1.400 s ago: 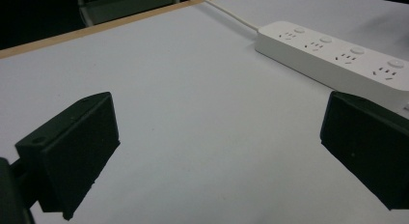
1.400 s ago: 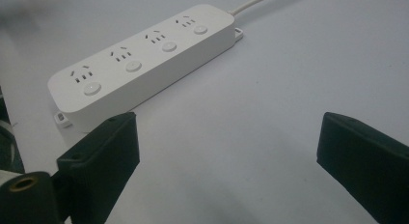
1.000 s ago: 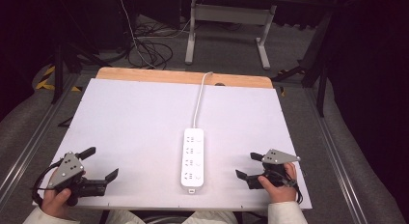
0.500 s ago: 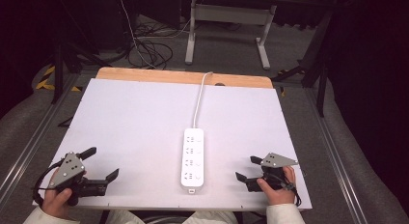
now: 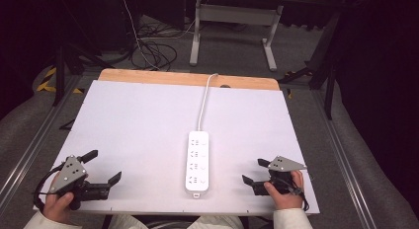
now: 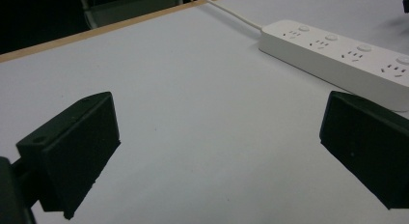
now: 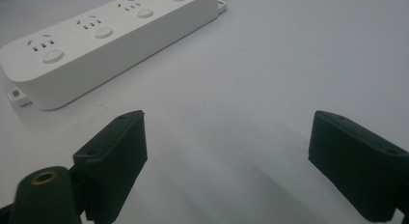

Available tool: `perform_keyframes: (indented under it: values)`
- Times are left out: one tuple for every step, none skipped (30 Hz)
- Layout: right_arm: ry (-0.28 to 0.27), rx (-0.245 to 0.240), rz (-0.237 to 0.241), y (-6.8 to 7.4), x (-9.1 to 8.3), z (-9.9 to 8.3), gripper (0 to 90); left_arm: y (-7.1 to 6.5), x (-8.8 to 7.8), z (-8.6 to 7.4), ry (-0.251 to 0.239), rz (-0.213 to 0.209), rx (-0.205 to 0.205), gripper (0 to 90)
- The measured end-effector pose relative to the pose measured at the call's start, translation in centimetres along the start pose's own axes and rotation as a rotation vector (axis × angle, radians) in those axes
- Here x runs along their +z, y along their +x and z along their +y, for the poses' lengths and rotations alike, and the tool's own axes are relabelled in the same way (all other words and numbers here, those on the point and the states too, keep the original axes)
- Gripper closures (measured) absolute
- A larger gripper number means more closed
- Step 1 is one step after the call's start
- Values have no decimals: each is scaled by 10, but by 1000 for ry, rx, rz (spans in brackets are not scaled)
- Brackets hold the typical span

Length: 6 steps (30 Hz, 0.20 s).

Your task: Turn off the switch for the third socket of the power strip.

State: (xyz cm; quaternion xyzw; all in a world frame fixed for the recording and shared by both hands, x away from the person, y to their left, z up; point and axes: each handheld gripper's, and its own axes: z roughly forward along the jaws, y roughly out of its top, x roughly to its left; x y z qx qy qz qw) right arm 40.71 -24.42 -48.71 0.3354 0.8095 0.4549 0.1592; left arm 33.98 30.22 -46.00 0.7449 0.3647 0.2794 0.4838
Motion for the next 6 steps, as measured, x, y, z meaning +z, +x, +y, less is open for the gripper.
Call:
perform_keyframes:
  values:
    - [-1,3,-1,0,0,0,137,0,0,0,0,1,2,6]
    - [-1,3,-1,0,0,0,137,0,0,0,1,1,2,6]
    - [-1,3,-2,-1,0,0,137,0,0,0,2,1,1,6]
    - [-2,2,-4,-1,-1,0,137,0,0,0,3,0,-3,6]
    - [-4,3,-5,-1,-1,0,137,0,0,0,3,0,-3,6]
    - [-5,2,-7,-1,-1,0,137,1,1,0,3,-2,-5,6]
